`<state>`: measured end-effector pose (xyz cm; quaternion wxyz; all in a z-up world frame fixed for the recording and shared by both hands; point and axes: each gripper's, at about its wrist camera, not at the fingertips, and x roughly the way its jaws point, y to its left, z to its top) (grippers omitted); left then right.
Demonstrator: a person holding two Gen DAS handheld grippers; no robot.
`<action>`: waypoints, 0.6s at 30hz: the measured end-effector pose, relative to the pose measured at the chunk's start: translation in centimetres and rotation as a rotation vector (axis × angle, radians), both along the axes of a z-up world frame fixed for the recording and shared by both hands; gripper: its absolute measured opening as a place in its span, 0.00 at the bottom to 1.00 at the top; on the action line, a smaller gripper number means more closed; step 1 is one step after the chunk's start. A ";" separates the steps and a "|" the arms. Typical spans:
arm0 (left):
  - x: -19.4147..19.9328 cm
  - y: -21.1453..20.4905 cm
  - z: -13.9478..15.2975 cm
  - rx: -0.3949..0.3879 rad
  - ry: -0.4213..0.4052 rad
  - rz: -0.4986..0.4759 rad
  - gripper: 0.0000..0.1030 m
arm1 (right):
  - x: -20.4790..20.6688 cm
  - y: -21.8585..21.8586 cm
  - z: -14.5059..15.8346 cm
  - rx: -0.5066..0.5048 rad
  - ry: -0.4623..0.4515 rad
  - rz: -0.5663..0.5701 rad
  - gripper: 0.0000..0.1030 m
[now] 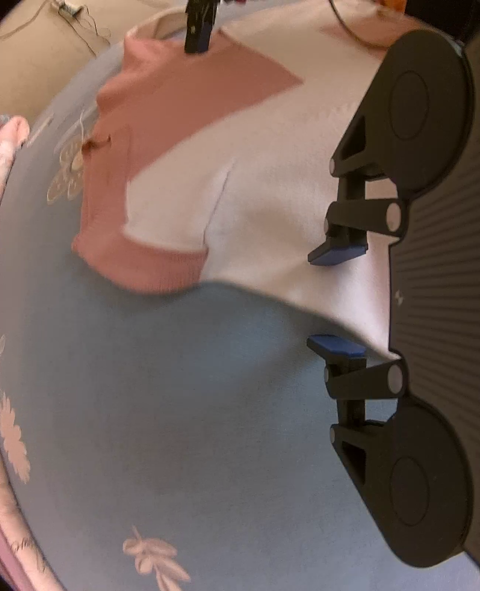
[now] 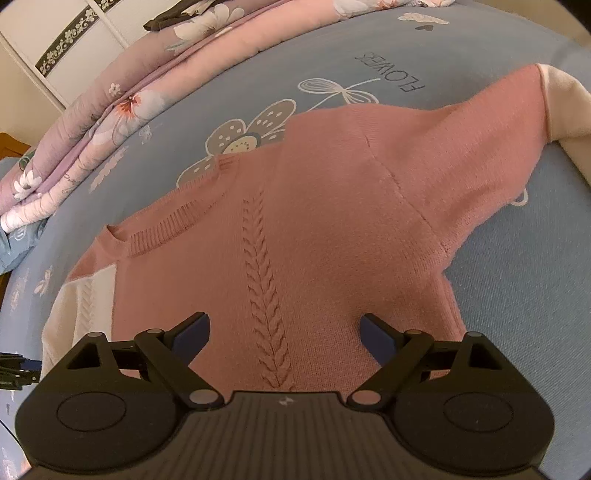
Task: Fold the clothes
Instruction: 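Grasp the white side edge of the sweater with the left tool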
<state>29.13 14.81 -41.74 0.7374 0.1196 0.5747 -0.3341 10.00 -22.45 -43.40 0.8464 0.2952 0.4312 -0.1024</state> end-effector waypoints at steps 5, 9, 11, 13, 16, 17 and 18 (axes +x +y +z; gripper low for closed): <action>-1.3 -0.9 0.9 0.021 -0.029 -0.044 0.06 | 0.4 0.4 0.0 -0.020 0.016 0.010 0.91; -1.2 -0.5 2.3 0.051 -0.120 0.070 0.06 | 0.6 0.7 0.0 -0.038 0.026 0.014 0.92; -1.1 -0.2 2.9 0.072 -0.175 0.127 0.06 | 0.7 0.8 0.0 -0.041 0.027 0.014 0.93; -1.0 0.2 3.4 0.113 -0.243 0.177 0.06 | 0.8 0.9 0.0 -0.043 0.028 0.014 0.94; -0.5 1.3 4.2 0.177 -0.307 0.230 0.06 | 0.9 1.0 0.0 -0.052 0.033 0.019 0.95; -0.1 2.0 4.5 0.185 -0.304 0.247 0.06 | 0.9 1.1 0.0 -0.054 0.034 0.020 0.95; 0.2 2.0 4.4 0.198 -0.316 0.257 0.06 | 1.0 1.1 0.0 -0.054 0.034 0.020 0.95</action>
